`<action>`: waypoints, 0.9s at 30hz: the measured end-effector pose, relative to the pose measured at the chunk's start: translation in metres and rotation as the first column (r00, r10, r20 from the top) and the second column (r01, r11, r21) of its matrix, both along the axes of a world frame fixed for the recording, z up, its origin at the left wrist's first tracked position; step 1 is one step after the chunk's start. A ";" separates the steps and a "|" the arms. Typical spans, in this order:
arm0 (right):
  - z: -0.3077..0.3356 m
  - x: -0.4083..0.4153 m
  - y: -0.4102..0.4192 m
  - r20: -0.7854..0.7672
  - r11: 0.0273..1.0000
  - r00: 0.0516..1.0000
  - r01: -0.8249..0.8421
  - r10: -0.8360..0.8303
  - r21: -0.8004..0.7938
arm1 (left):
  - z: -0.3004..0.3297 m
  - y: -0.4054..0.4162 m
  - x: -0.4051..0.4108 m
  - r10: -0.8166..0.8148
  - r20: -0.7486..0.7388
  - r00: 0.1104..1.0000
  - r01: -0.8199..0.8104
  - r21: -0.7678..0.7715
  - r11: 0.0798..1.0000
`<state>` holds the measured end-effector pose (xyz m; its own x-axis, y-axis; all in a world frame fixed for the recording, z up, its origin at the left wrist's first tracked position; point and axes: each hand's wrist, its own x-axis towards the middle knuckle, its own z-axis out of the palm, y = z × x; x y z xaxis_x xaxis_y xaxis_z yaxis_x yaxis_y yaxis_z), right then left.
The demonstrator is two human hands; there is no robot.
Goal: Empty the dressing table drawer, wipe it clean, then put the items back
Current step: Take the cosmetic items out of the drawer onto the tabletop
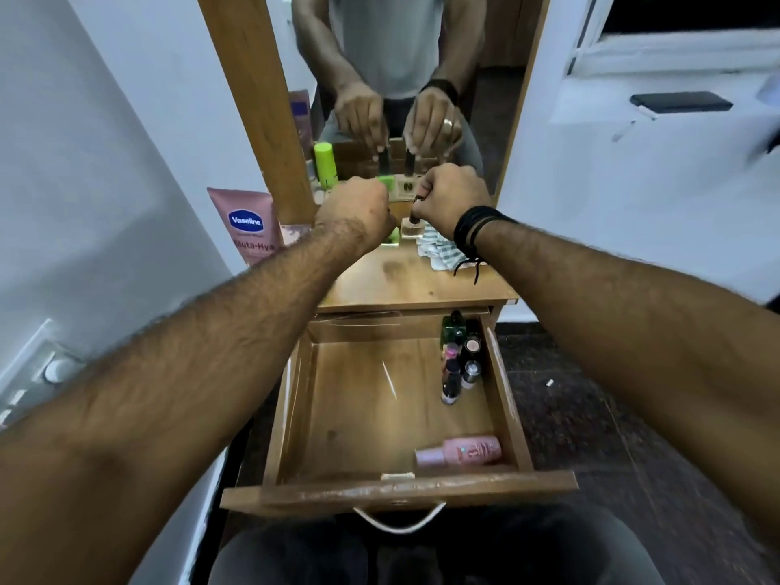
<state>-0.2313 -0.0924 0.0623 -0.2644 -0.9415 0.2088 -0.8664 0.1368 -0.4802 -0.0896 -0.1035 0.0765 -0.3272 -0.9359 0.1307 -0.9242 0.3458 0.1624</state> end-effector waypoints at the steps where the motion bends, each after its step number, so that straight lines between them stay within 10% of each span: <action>1: -0.004 0.000 -0.006 -0.016 1.000 1.000 0.004 -0.004 0.005 | -0.004 -0.006 0.000 0.005 -0.006 1.000 -0.005 0.011 1.000; 27: -0.029 0.014 -0.054 -0.113 0.999 0.993 0.034 -0.034 0.000 | -0.024 -0.056 0.002 0.063 -0.022 0.998 -0.063 -0.006 0.998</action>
